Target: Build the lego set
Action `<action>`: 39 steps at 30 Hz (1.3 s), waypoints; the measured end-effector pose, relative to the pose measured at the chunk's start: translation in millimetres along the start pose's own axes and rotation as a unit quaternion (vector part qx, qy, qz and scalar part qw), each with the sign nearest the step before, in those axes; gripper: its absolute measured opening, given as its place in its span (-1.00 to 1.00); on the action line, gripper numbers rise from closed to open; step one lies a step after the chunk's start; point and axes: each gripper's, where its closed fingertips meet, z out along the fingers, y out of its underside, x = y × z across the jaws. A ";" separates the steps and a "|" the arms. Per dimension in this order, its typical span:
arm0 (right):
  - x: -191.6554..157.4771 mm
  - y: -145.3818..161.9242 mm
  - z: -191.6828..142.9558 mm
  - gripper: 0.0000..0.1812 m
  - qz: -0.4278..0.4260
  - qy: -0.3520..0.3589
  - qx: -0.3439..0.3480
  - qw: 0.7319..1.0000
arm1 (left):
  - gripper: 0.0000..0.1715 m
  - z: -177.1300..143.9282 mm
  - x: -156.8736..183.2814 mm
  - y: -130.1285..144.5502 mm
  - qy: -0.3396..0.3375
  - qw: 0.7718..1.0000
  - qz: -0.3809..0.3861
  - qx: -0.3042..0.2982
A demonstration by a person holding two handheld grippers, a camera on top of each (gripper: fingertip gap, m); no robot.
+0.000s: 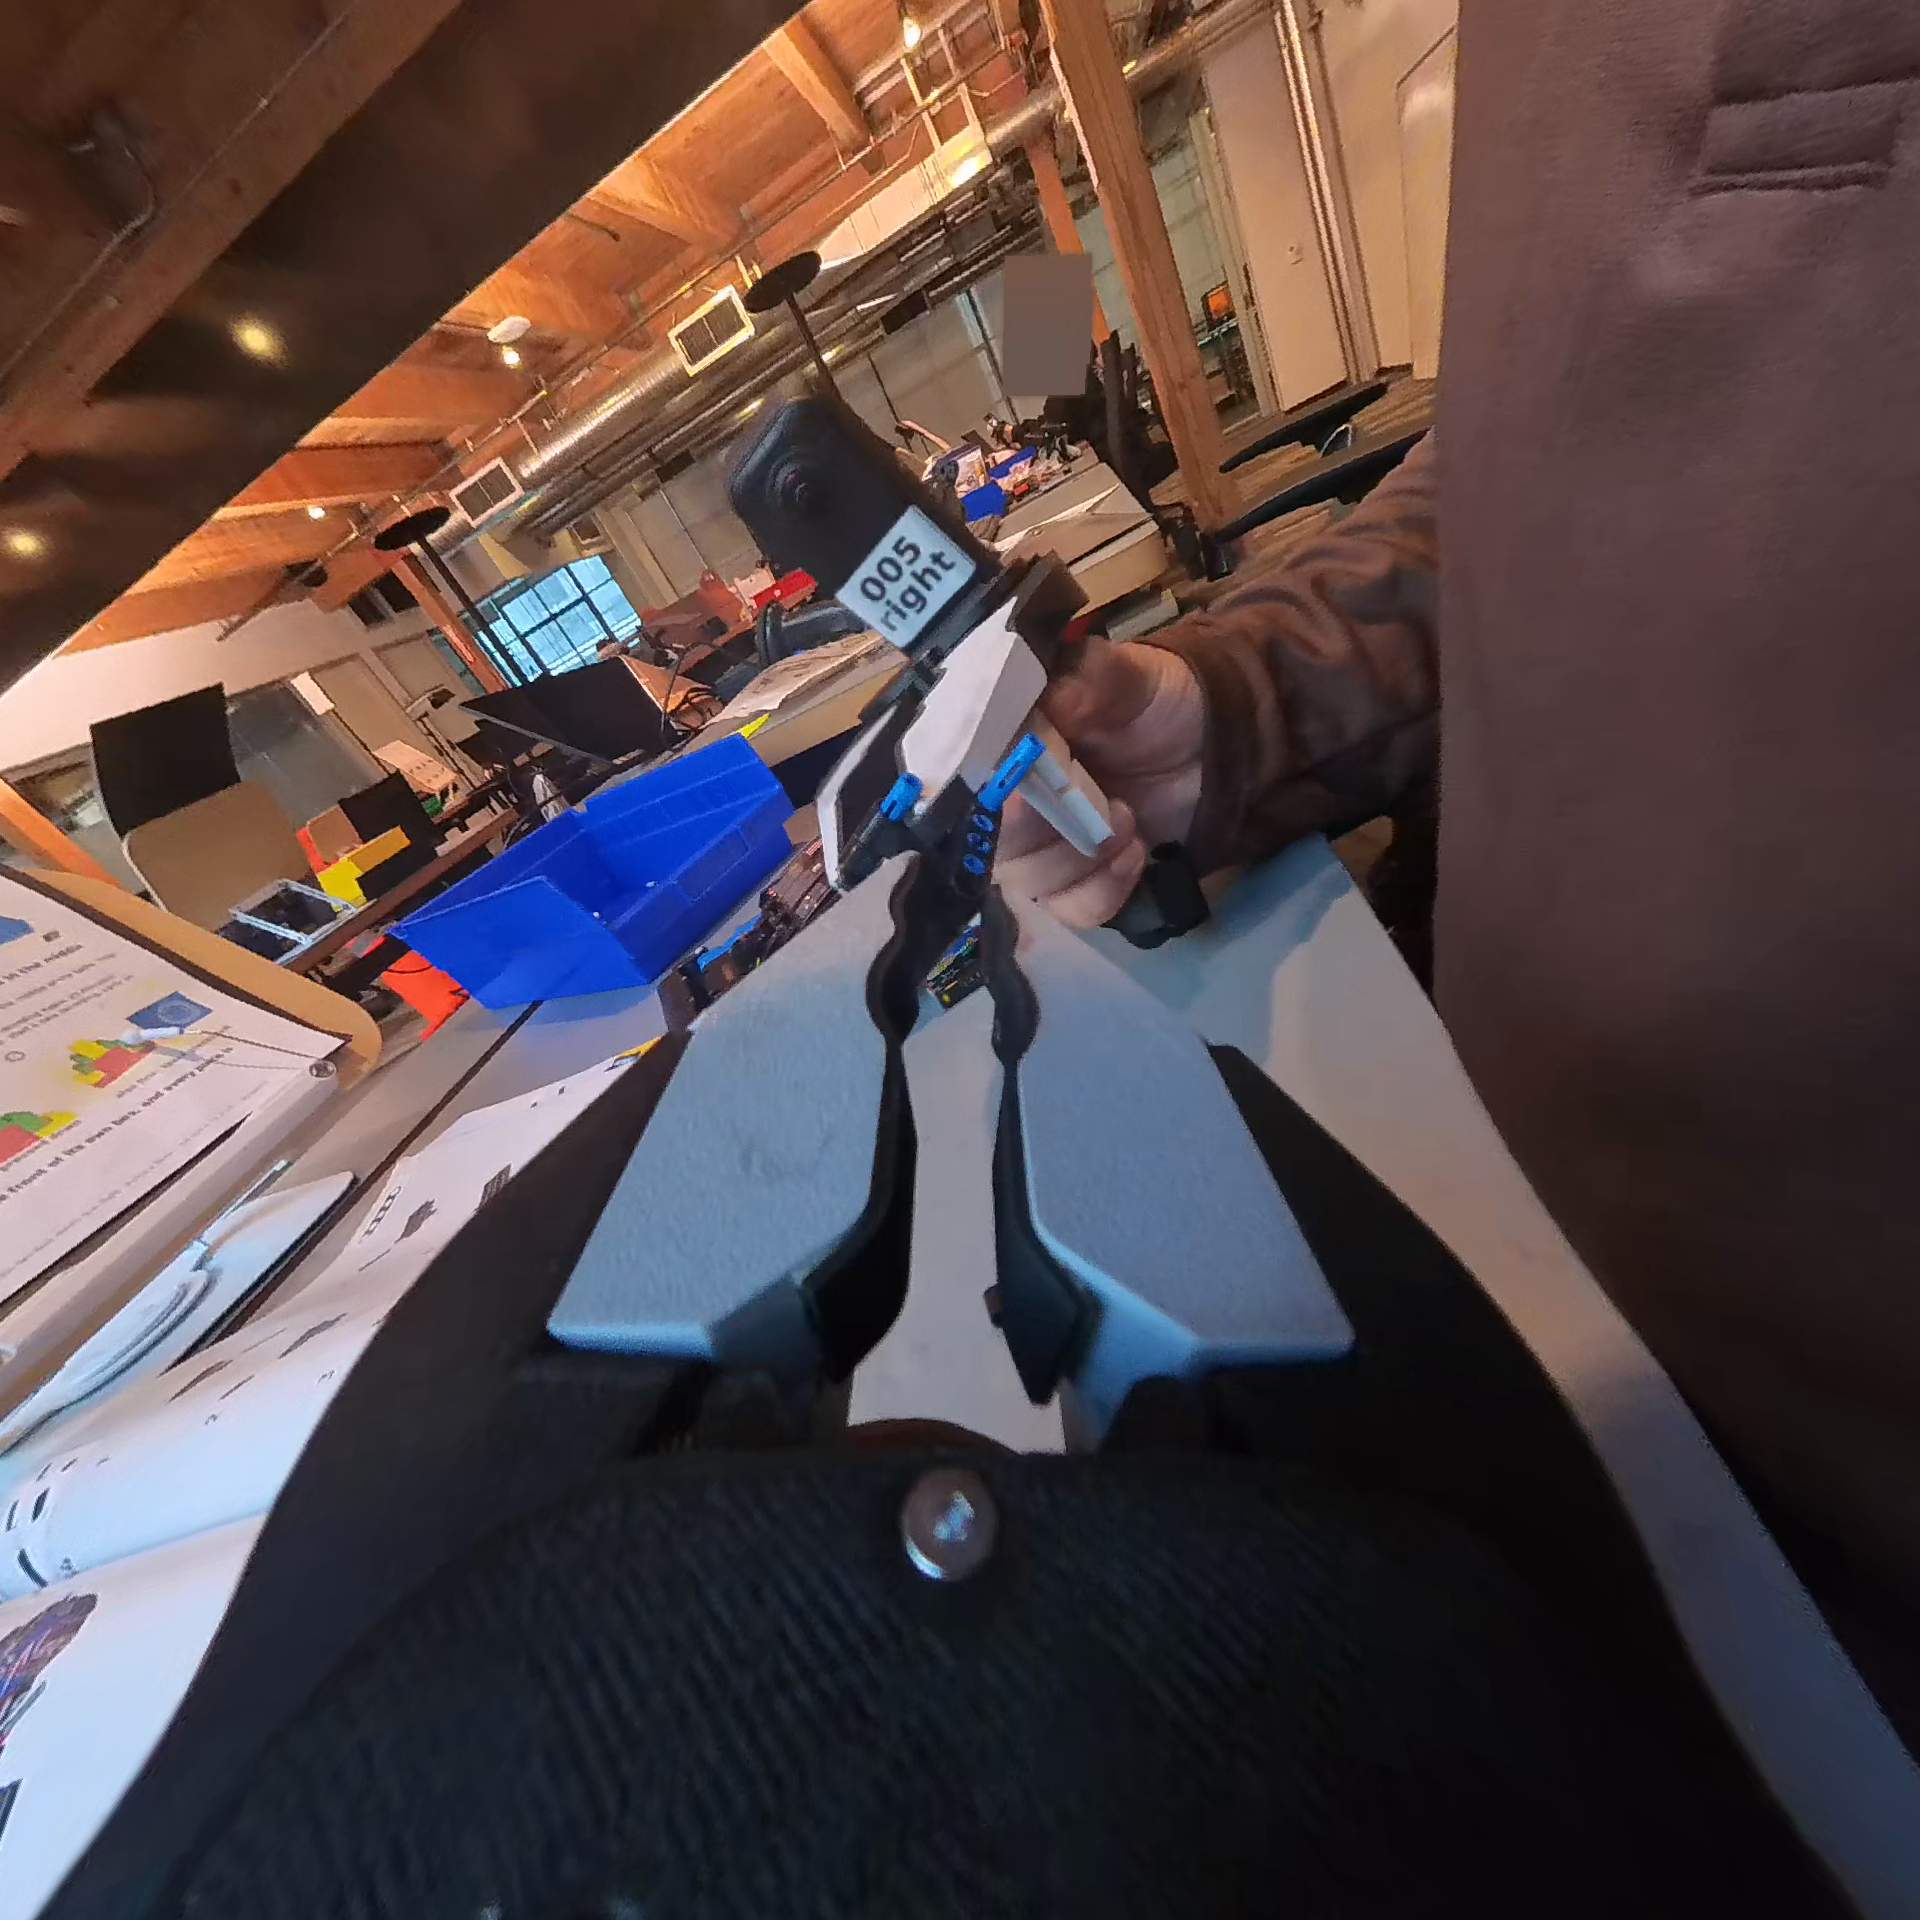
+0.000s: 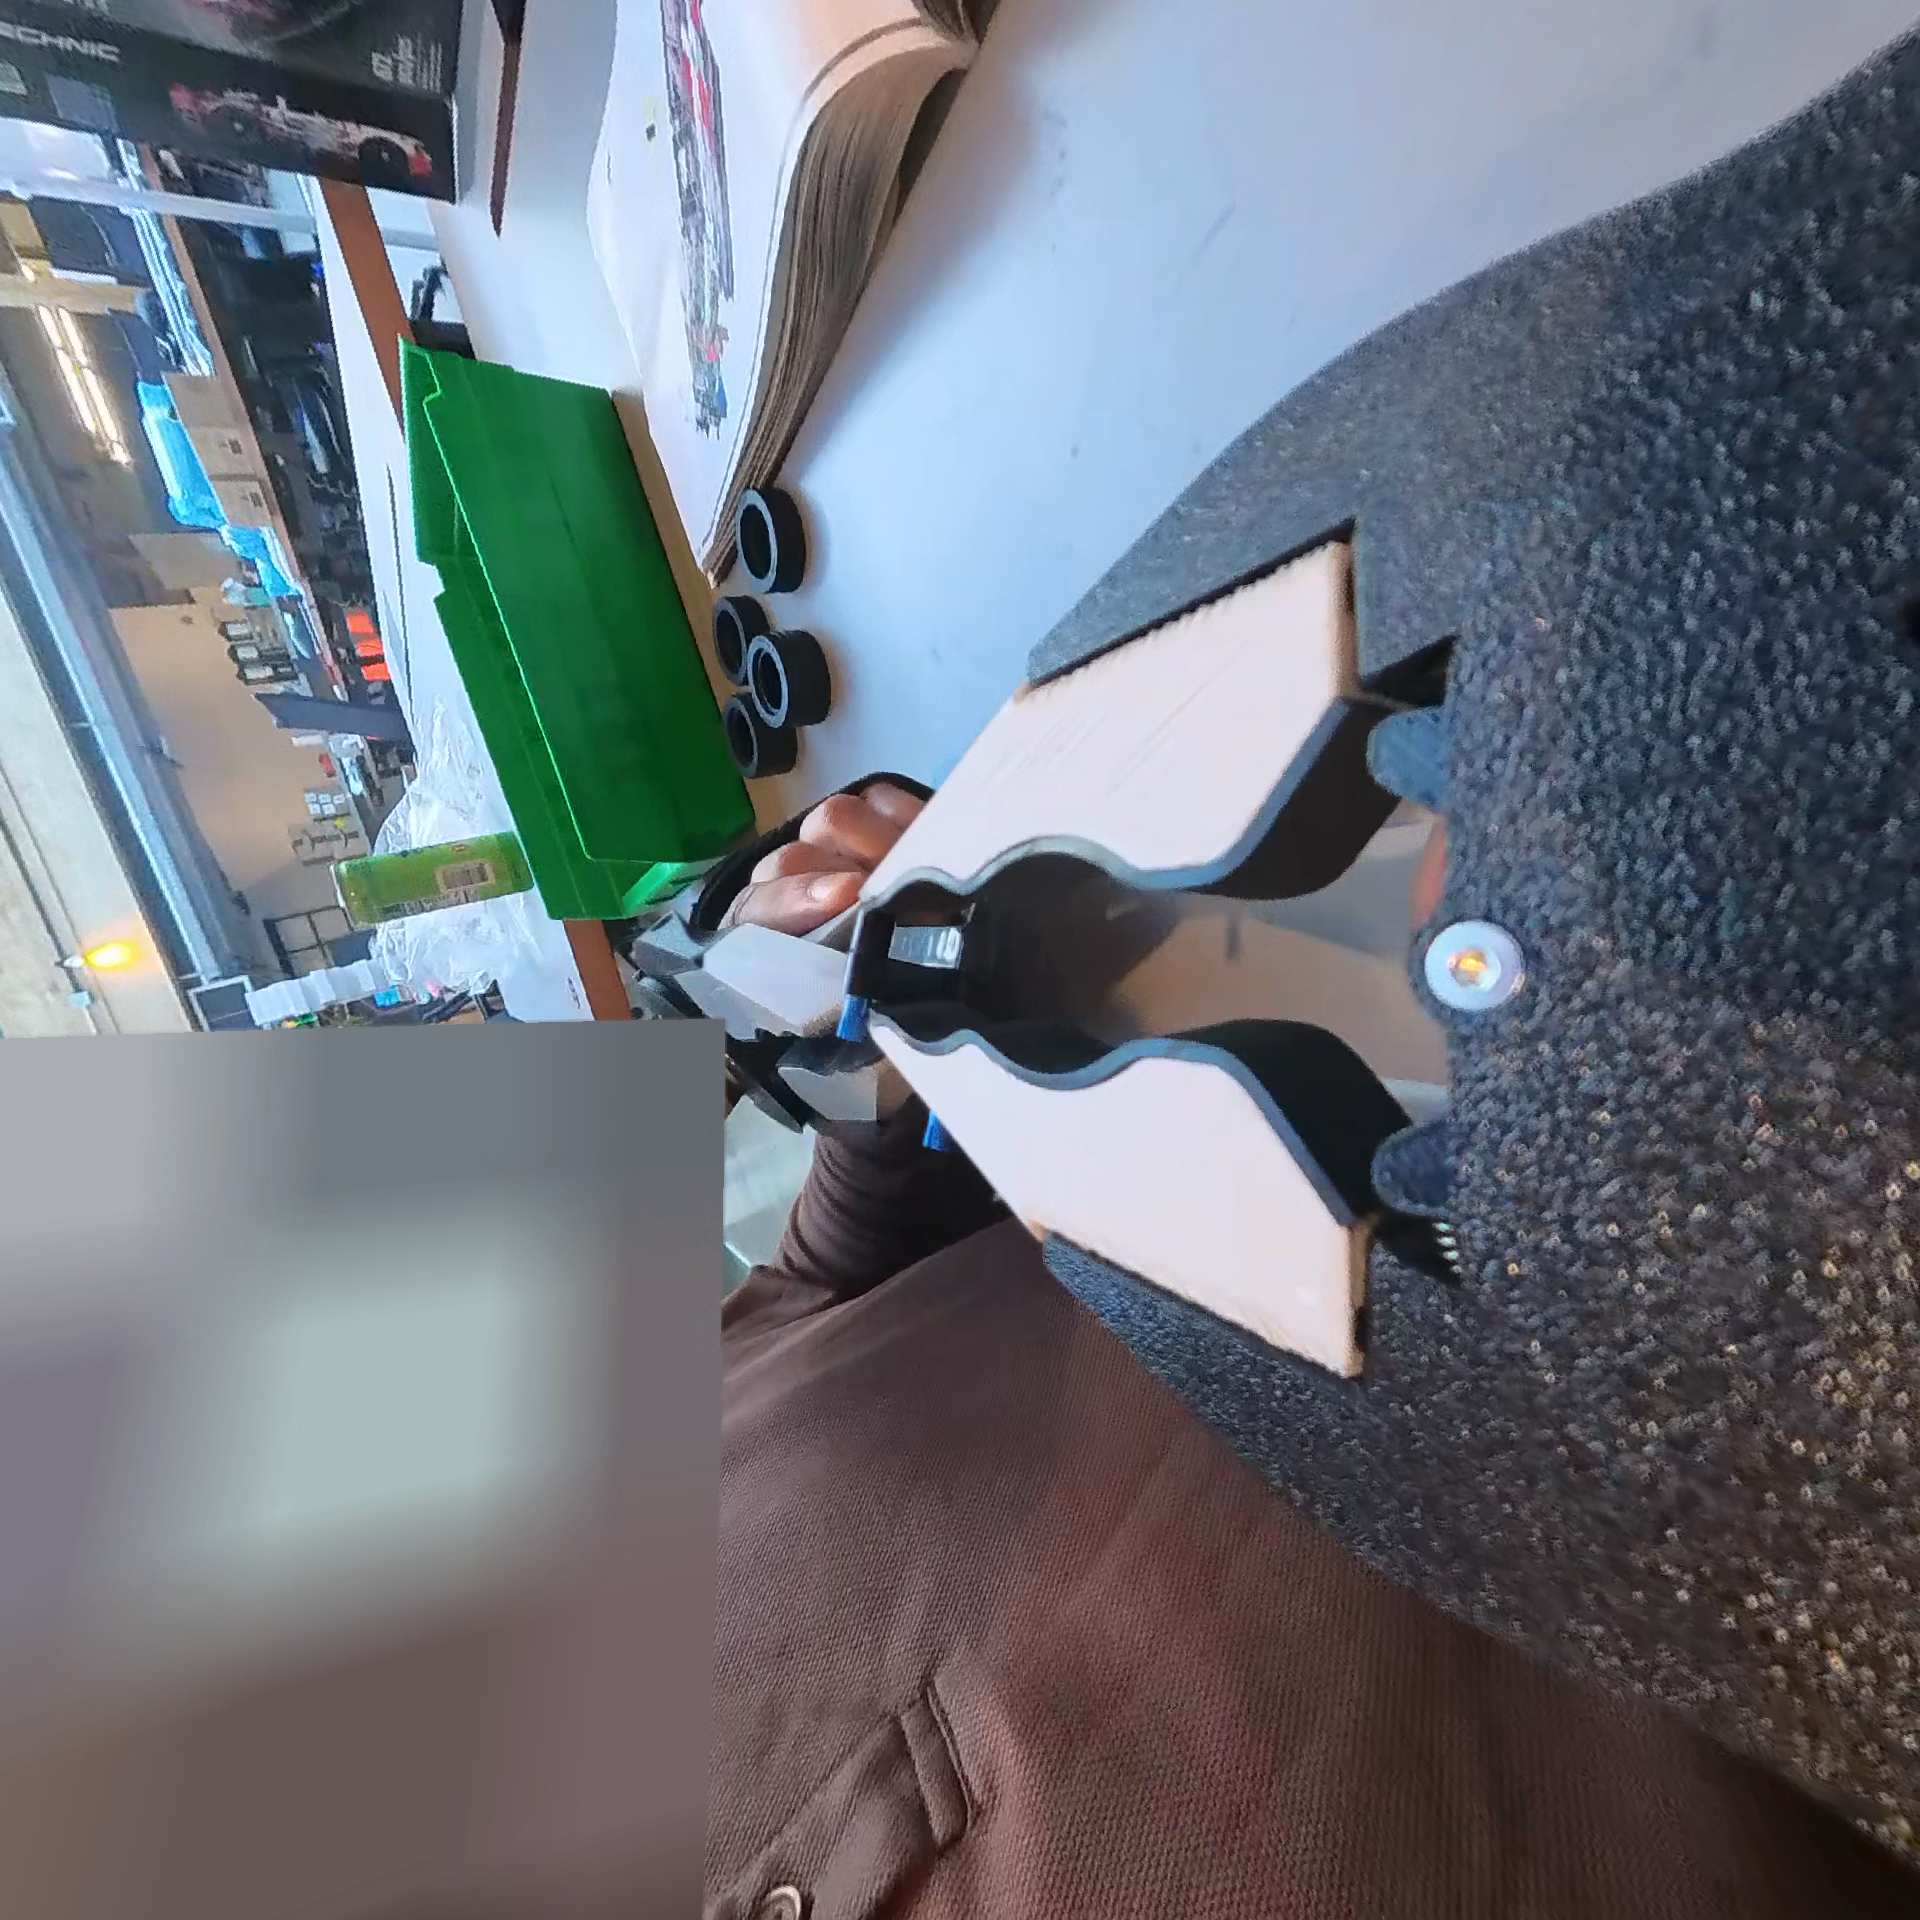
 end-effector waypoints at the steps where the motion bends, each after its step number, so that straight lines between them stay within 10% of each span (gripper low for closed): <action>1: 2.5 0.4 -0.4 -0.83 0.004 0.002 -0.001 1.000 | -0.92 0.6 -1.5 2.1 -0.005 1.000 0.002 -0.006; 9: 36.0 20.8 -12.8 -0.57 0.112 0.056 -0.090 0.988 | -0.95 -0.9 -4.2 26.5 -0.016 0.995 0.054 -0.082; 18: 50.7 70.5 -65.8 -0.75 -0.021 0.226 -0.315 0.921 | -0.95 -41.0 -16.0 69.5 0.042 0.953 -0.211 -0.214; 29: 65.8 103.2 -1.2 -0.71 -0.116 0.185 -0.380 0.899 | -0.95 -50.8 11.0 104.4 0.124 0.916 -0.118 -0.364; 39: 62.6 110.8 15.3 -0.92 -0.099 0.140 -0.373 0.912 | -0.95 -49.9 10.3 95.4 0.121 0.926 -0.183 -0.308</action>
